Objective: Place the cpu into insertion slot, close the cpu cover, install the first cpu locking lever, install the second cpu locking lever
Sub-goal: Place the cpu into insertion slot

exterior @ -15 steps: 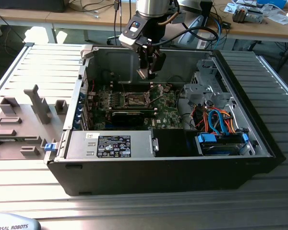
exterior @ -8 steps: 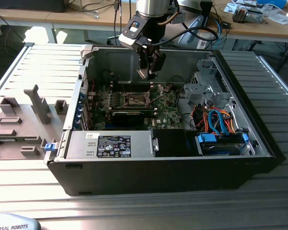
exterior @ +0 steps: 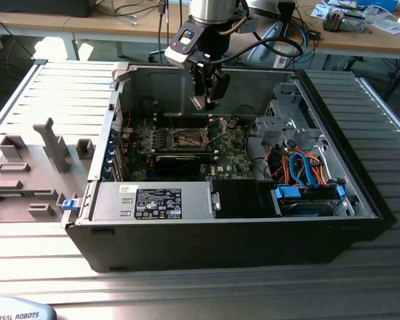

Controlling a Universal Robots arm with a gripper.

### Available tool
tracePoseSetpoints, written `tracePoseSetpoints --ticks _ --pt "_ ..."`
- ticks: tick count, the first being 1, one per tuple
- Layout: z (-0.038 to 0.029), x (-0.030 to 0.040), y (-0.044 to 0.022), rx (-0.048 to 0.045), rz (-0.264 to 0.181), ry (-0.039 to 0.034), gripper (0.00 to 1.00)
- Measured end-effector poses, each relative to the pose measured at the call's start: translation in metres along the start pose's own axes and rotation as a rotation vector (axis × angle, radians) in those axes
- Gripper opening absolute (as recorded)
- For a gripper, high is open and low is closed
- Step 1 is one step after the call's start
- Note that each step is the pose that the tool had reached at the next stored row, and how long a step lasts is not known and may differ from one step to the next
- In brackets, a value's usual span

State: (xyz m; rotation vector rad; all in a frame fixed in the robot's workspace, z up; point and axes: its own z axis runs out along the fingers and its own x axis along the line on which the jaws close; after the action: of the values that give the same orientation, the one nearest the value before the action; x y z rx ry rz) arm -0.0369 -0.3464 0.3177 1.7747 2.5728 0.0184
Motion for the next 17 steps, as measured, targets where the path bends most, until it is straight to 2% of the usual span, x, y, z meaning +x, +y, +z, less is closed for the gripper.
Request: tracePoseSetpoints --ticks 17 --pt "0.0001 0.0 0.0 0.0001 0.012 -0.0002 0.54"
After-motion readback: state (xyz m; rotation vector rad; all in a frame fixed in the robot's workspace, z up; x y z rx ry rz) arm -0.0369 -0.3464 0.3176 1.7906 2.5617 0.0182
